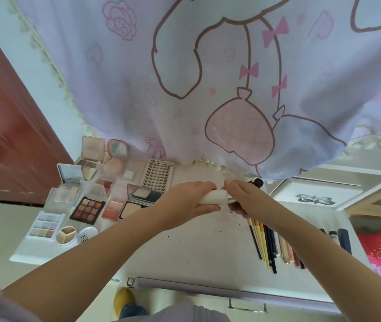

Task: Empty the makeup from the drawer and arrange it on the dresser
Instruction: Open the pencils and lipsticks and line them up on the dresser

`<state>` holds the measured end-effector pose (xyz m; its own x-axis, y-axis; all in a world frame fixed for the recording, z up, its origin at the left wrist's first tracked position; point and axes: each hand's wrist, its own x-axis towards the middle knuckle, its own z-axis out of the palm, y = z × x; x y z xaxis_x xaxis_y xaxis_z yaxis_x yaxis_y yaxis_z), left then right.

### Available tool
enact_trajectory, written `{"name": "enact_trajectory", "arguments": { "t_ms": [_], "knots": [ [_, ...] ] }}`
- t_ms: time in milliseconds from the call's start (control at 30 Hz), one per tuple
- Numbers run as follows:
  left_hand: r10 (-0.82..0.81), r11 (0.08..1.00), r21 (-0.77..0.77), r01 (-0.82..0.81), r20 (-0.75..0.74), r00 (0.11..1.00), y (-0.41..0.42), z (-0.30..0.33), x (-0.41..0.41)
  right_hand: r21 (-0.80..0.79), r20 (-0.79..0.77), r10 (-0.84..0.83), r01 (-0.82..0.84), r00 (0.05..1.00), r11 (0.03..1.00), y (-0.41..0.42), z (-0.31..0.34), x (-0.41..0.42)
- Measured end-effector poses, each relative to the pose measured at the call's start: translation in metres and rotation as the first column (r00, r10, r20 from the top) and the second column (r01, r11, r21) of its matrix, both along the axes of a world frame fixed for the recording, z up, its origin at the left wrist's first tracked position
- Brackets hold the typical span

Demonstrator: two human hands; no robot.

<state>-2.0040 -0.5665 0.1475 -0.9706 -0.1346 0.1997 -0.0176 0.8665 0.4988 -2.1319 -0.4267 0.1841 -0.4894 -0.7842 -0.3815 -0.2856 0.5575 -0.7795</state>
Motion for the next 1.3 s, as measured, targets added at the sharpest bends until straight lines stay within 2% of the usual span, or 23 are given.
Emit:
{"name": "enact_trajectory", "arguments": {
  "t_ms": [100,167,233,300,400,467,533,600,633,700,767,833,900,1033,1100,1133,1167,1200,1300],
  "knots": [
    [-0.005,0.996,0.092,-0.005,0.109,0.994,0.001,0.002,0.004,-0.052,0.01,0.031,-0.03,0.999,0.998,0.008,-0.005,0.004],
    [0.006,0.952,0.304,-0.047,0.135,0.991,0.004,0.003,0.008,-0.087,-0.089,0.074,-0.082,0.993,0.993,0.011,-0.005,0.006],
    [0.039,0.842,0.532,-0.083,0.093,0.995,0.007,0.004,0.012,-0.142,-0.181,0.125,-0.152,0.975,0.978,0.012,0.0,0.006],
    [0.062,0.744,0.663,-0.085,0.057,0.996,0.008,0.006,0.013,-0.181,-0.224,0.191,-0.233,0.956,0.955,0.011,0.009,0.005],
    [0.027,0.579,0.812,-0.075,0.073,0.997,0.006,0.01,0.016,-0.178,-0.261,0.278,-0.329,0.925,0.927,0.011,0.022,-0.001],
    [-0.016,0.519,0.852,-0.067,0.088,0.996,0.004,0.013,0.017,-0.184,-0.227,0.296,-0.34,0.928,0.922,0.013,0.03,-0.007],
    [-0.02,0.549,0.833,-0.065,0.091,0.996,0.004,0.015,0.018,-0.18,-0.081,0.285,-0.295,0.955,0.939,0.015,0.037,-0.012],
    [-0.008,0.672,0.738,-0.054,0.08,0.997,0.005,0.016,0.018,-0.071,0.108,0.234,-0.227,0.966,0.971,0.015,0.038,-0.016],
    [-0.017,0.73,0.682,-0.041,0.078,0.997,0.006,0.017,0.018,0.002,0.14,0.228,-0.231,0.963,0.973,0.013,0.037,-0.016],
    [-0.048,0.786,0.617,-0.017,0.089,0.995,0.009,0.016,0.017,0.076,0.071,0.269,-0.274,0.961,0.959,0.011,0.033,-0.016],
    [-0.063,0.756,0.654,-0.03,0.118,0.991,0.01,0.014,0.017,0.061,-0.07,0.319,-0.315,0.945,0.947,0.011,0.029,-0.017],
    [-0.091,0.662,0.746,-0.072,0.175,0.98,0.006,0.012,0.018,-0.015,-0.142,0.343,-0.349,0.928,0.937,0.011,0.03,-0.017],
    [-0.18,0.508,0.854,-0.117,0.238,0.954,0.001,0.01,0.02,-0.083,-0.163,0.356,-0.373,0.92,0.924,0.009,0.028,-0.014],
    [-0.317,0.13,0.955,-0.267,0.296,0.901,-0.012,-0.005,0.03,-0.123,-0.285,0.337,-0.383,0.897,0.916,0.003,0.021,-0.007],
    [-0.279,-0.101,0.932,-0.347,0.308,0.91,-0.018,-0.02,0.039,-0.193,-0.281,0.251,-0.311,0.926,0.931,0.001,0.016,-0.009],
    [-0.21,-0.185,0.91,-0.37,0.331,0.92,-0.02,-0.027,0.042,-0.247,-0.212,0.185,-0.235,0.96,0.94,0.0,0.011,-0.013],
    [-0.115,-0.224,0.896,-0.384,0.367,0.923,-0.022,-0.034,0.044,-0.289,-0.106,0.111,-0.138,0.988,0.947,-0.001,0.005,-0.016],
    [-0.016,-0.222,0.891,-0.397,0.404,0.915,-0.023,-0.04,0.042,-0.301,0.004,0.036,-0.033,0.999,0.953,-0.003,-0.005,-0.019],
    [0.161,-0.089,0.889,-0.448,0.457,0.875,-0.034,-0.05,0.027,-0.146,0.216,-0.201,0.235,0.955,0.961,-0.012,-0.048,-0.022]
  ]
}}
